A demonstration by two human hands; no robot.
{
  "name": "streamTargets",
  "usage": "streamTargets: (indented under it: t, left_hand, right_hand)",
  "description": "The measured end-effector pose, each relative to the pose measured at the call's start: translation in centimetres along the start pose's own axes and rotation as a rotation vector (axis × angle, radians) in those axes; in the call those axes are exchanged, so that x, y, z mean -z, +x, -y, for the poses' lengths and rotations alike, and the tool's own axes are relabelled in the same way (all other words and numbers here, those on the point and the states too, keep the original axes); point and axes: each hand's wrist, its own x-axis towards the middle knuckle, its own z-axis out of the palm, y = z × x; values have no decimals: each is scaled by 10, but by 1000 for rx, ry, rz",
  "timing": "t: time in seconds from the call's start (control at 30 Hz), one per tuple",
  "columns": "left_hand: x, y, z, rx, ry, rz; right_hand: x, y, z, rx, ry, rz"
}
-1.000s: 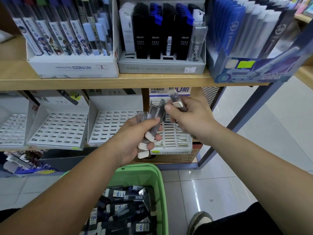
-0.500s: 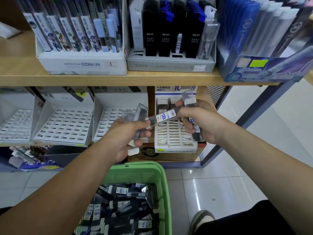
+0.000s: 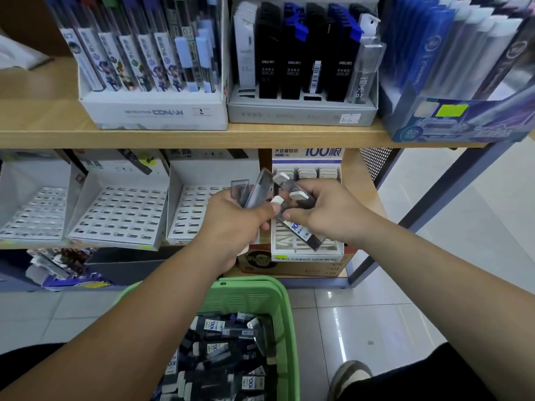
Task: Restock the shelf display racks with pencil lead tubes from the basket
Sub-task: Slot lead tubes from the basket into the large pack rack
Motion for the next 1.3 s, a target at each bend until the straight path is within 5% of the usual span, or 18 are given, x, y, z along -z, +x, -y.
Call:
streamTargets:
  t: [0.33,0.7,1.3]
  left_hand:
    - [-7,8,3,130,-58,-61]
    - [-5,10,18,127,53,58]
    - [-12,12,39,14,116,-62]
  right_hand:
    - [14,5,3,-29,118,-288]
    - [3,26,-7,-8,-34,-325]
    - [1,32,-13,47,-185,-320]
